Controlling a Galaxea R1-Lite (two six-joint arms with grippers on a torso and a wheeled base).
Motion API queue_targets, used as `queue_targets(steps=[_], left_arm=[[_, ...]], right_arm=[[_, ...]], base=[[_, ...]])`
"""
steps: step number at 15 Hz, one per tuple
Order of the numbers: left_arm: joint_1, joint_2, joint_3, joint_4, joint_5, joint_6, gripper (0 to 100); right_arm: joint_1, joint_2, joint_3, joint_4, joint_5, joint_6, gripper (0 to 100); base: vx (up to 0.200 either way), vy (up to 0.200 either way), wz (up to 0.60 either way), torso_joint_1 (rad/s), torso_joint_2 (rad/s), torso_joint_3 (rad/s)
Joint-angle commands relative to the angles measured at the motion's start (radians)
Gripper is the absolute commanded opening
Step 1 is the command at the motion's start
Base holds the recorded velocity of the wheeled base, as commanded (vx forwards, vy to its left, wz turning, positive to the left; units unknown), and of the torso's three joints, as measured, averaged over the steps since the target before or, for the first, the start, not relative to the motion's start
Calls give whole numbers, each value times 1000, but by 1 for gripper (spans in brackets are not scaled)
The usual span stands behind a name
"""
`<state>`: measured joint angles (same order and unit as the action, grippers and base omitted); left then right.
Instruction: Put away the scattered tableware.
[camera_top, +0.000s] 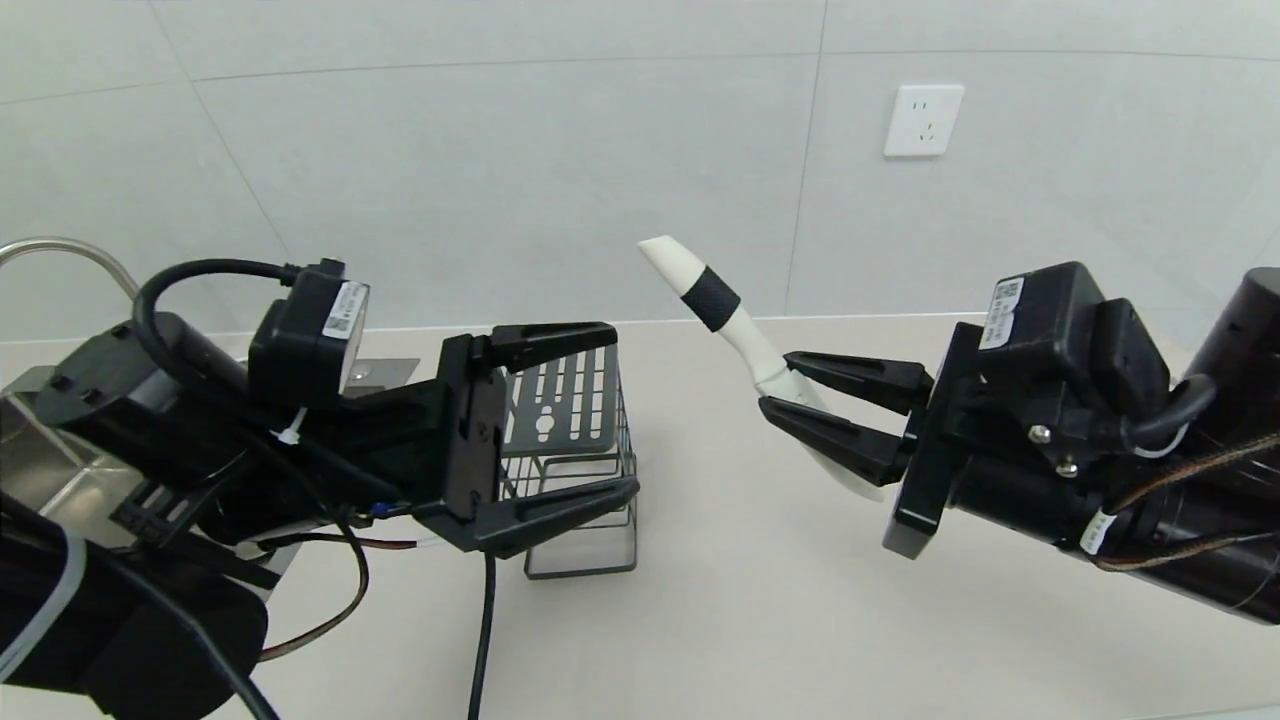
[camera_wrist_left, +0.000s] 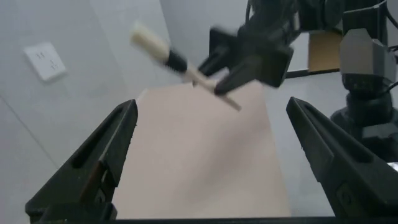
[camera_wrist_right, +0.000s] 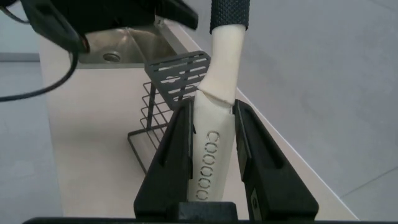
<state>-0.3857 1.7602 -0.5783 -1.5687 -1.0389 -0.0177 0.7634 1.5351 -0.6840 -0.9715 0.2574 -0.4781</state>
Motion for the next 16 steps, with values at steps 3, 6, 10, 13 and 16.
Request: queue_targets(steps=[3, 6, 10, 13, 16], left_arm=[[-33, 82, -78, -2, 16, -15, 100], [-94, 87, -129, -2, 65, -36, 100], [-143, 77, -178, -2, 108, -117, 100], [-176, 111, -249, -2, 122, -145, 100], [-226, 128, -296, -2, 126, -177, 100]], right_arm=[[13, -62, 14, 0, 0, -1, 0], [13, -81, 34, 0, 2, -1, 0], [13, -119, 64, 0, 8, -1, 0], [13, -167, 113, 0, 6, -1, 0], [13, -199, 123, 2, 6, -1, 0]], base=[[0, 0, 0, 0, 0, 0], [0, 0, 0, 0, 0, 0], [0, 0, 0, 0, 0, 0], [0, 0, 0, 0, 0, 0], [0, 0, 0, 0, 0, 0]])
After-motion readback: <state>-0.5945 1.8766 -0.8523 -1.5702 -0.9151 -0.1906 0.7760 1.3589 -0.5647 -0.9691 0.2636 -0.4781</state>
